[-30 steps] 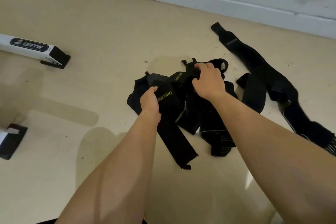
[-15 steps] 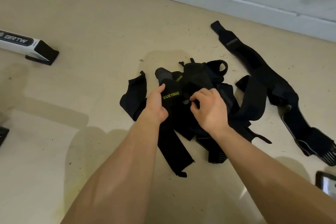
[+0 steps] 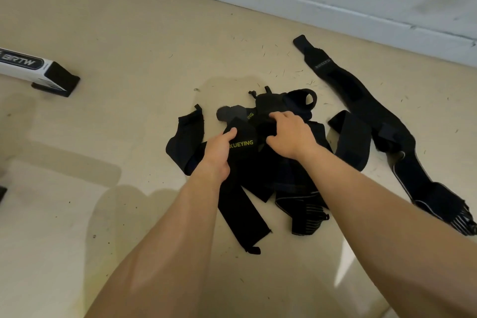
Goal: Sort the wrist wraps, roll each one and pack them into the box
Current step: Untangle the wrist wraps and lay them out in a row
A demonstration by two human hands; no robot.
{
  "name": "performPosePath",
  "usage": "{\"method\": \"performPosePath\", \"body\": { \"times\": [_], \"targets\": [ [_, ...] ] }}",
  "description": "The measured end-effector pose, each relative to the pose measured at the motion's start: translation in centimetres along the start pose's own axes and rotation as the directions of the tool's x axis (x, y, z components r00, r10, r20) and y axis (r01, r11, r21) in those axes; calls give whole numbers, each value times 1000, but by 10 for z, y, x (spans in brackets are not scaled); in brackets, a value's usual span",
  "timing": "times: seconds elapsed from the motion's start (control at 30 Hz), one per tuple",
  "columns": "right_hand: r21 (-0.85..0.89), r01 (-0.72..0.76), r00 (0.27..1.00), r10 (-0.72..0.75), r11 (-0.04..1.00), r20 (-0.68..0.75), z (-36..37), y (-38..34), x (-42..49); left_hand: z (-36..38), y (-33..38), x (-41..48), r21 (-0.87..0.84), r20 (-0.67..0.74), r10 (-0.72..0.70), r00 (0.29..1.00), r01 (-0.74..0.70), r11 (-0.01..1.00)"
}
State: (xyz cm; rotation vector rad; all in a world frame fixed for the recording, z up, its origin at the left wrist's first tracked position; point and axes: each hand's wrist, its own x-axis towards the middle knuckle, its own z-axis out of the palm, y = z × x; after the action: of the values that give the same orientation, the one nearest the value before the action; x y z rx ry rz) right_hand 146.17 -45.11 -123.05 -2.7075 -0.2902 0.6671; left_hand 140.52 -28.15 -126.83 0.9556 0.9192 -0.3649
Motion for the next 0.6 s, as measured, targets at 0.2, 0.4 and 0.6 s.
{"method": "performPosePath", "body": {
  "times": [0.2, 0.4, 0.6],
  "targets": [
    [205, -157, 976, 120, 966, 180, -4, -16, 36, -8, -12, 5, -176, 16, -21, 1000, 24, 984],
    [616, -166, 981, 67, 770, 181, 1, -16, 34, -16, -19, 6, -334, 32, -27, 999, 36, 942],
    [835, -145, 989, 47, 531, 142, -2, 4, 15, -11, -10, 2, -340, 105, 51, 993, -12, 940]
  ]
}}
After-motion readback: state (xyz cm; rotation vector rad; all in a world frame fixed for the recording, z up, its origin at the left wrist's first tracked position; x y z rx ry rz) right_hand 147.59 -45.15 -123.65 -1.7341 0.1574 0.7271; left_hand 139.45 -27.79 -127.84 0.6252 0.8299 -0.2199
